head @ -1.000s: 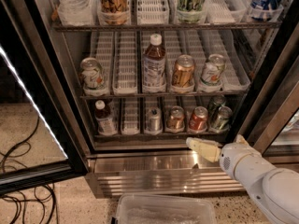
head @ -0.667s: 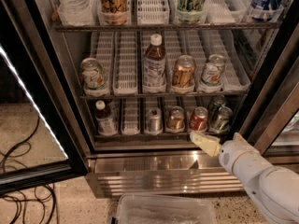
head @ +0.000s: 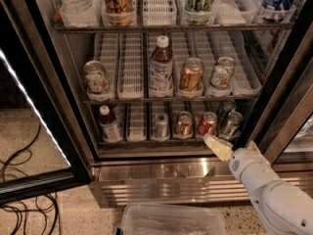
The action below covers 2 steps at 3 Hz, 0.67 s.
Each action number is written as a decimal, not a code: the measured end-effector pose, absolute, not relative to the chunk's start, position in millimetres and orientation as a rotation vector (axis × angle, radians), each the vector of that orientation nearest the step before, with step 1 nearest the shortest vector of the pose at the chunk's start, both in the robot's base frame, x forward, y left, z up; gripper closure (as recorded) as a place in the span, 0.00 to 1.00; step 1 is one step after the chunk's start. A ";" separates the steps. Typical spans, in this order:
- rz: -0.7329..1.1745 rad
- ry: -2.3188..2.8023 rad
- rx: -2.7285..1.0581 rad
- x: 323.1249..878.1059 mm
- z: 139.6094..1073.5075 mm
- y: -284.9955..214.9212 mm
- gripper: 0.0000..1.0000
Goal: Pick coke can from bottom shelf of fridge
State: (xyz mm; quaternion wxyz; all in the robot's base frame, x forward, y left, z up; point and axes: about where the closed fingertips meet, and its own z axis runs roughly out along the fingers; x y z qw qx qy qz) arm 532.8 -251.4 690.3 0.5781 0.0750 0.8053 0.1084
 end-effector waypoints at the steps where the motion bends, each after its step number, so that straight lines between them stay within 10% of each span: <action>1: 0.233 1.863 0.187 543.4 682.5 -248.9 0.09; 2: 0.213 1.867 0.170 554.1 672.4 -239.6 0.12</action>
Offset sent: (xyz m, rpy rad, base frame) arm 0.0344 0.0233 -0.0305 -0.0572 -0.0136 -0.0161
